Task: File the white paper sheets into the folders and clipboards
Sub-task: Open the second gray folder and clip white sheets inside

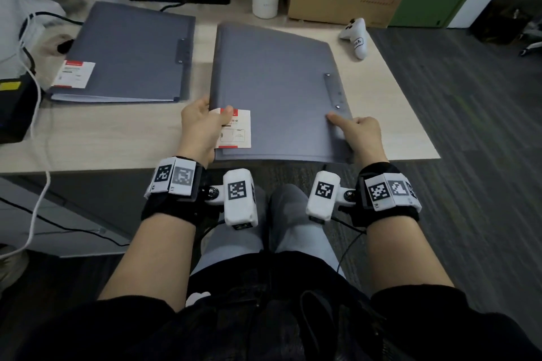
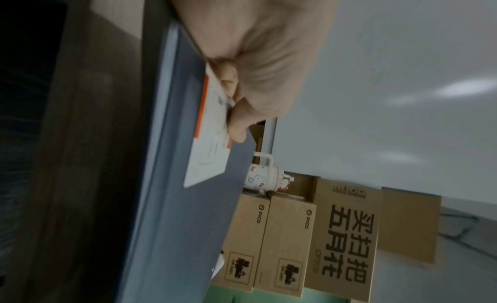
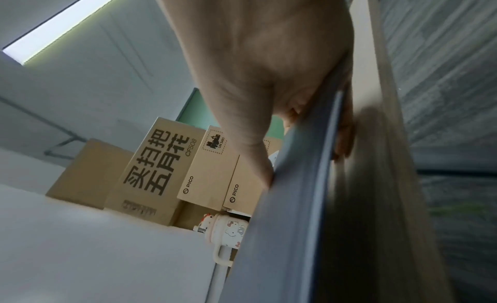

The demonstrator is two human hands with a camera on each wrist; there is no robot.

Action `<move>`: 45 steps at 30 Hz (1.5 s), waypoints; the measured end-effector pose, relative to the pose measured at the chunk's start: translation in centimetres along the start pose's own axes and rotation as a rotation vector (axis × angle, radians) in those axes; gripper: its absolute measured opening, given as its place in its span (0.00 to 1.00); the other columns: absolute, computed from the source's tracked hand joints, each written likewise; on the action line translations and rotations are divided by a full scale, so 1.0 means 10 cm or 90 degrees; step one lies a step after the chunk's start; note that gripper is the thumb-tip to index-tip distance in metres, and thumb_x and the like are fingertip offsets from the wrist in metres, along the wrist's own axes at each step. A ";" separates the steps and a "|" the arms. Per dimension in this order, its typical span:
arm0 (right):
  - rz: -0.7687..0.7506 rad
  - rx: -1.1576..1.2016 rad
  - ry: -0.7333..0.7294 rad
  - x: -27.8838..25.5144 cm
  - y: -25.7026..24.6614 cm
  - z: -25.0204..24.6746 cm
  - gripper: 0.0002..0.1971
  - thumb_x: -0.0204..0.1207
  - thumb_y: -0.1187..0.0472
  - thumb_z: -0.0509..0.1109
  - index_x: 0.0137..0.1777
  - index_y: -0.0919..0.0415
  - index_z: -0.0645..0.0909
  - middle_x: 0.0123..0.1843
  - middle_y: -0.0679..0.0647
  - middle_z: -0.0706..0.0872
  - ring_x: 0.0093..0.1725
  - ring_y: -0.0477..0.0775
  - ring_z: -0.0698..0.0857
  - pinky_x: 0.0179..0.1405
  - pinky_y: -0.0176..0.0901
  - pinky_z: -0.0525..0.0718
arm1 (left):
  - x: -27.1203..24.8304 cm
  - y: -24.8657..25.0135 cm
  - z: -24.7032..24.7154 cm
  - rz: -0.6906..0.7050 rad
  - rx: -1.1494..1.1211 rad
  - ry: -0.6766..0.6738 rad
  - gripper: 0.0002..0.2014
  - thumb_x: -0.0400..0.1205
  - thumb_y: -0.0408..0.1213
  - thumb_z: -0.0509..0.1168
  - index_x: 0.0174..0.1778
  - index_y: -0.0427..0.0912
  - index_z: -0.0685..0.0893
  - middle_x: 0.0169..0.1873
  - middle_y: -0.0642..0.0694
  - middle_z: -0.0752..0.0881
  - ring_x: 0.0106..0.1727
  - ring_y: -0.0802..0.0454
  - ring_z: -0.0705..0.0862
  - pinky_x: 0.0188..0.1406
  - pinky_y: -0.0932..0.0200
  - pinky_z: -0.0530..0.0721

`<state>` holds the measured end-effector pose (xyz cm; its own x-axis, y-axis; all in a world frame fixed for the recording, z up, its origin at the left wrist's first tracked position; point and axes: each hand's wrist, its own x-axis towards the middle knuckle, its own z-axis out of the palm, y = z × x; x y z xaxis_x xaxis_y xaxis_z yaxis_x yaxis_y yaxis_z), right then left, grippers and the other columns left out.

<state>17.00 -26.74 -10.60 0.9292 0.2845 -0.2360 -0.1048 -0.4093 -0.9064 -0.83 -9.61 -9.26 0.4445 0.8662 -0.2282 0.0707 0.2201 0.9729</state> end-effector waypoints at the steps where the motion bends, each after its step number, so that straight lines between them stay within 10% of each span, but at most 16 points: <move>1: 0.015 0.047 -0.018 -0.03 -0.03 0.04 0.19 0.65 0.51 0.80 0.29 0.56 0.71 0.30 0.51 0.74 0.30 0.49 0.73 0.26 0.41 0.69 | 0.01 0.01 -0.05 0.015 -0.009 0.002 0.21 0.79 0.26 0.67 0.69 0.34 0.76 0.54 0.39 0.87 0.33 0.58 0.89 0.29 0.60 0.88; 5: 0.076 0.210 -0.136 -0.18 -0.21 0.21 0.06 0.70 0.62 0.78 0.44 0.62 0.85 0.35 0.53 0.89 0.30 0.50 0.88 0.29 0.33 0.84 | 0.02 0.08 -0.29 0.071 -0.005 0.003 0.22 0.79 0.27 0.67 0.70 0.38 0.77 0.52 0.46 0.88 0.37 0.61 0.89 0.35 0.62 0.88; 11: 0.007 0.227 -0.142 -0.19 -0.41 0.66 0.06 0.69 0.66 0.77 0.35 0.59 0.83 0.27 0.47 0.88 0.29 0.47 0.85 0.31 0.35 0.83 | 0.13 0.17 -0.65 0.116 0.147 0.100 0.13 0.79 0.37 0.69 0.59 0.42 0.83 0.57 0.44 0.87 0.55 0.48 0.85 0.63 0.50 0.82; 14: -0.022 0.243 -0.169 -0.23 -0.52 0.94 0.06 0.71 0.68 0.76 0.36 0.60 0.83 0.35 0.53 0.88 0.34 0.50 0.86 0.41 0.42 0.86 | 0.23 0.18 -0.84 0.102 0.291 0.164 0.10 0.79 0.43 0.66 0.33 0.50 0.74 0.48 0.38 0.87 0.55 0.37 0.82 0.59 0.49 0.79; 20: -0.052 0.240 -0.209 -0.22 -0.72 1.52 0.05 0.73 0.69 0.74 0.38 0.62 0.83 0.36 0.53 0.87 0.30 0.45 0.86 0.36 0.37 0.87 | 0.62 0.20 -1.22 0.070 0.243 0.195 0.26 0.76 0.41 0.62 0.72 0.39 0.75 0.69 0.42 0.81 0.69 0.44 0.80 0.71 0.45 0.78; 33: -0.044 0.183 -0.199 -0.01 -1.23 2.68 0.07 0.73 0.67 0.74 0.48 0.65 0.81 0.41 0.57 0.86 0.38 0.52 0.84 0.49 0.48 0.85 | 1.56 0.58 -1.83 0.140 0.280 0.244 0.19 0.80 0.31 0.62 0.68 0.39 0.80 0.63 0.46 0.84 0.60 0.54 0.84 0.57 0.65 0.81; 40: -0.087 0.055 -0.155 0.16 -1.30 3.09 0.13 0.60 0.49 0.75 0.40 0.54 0.82 0.43 0.53 0.89 0.46 0.59 0.89 0.55 0.59 0.87 | 1.93 0.60 -2.02 0.137 0.310 0.254 0.19 0.78 0.33 0.63 0.67 0.42 0.82 0.61 0.44 0.86 0.60 0.52 0.85 0.62 0.60 0.82; 45: -0.107 0.008 -0.140 0.15 -1.30 3.17 0.13 0.67 0.55 0.77 0.49 0.61 0.86 0.42 0.52 0.87 0.43 0.54 0.85 0.55 0.52 0.86 | 2.10 0.56 -2.11 0.140 0.352 0.257 0.18 0.79 0.33 0.62 0.66 0.43 0.83 0.63 0.43 0.85 0.62 0.50 0.84 0.61 0.61 0.81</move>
<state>8.53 6.53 -10.30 0.8346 0.5297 -0.1512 0.0390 -0.3306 -0.9430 -9.92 19.22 -9.40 0.1433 0.9861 0.0842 0.5072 -0.1462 0.8493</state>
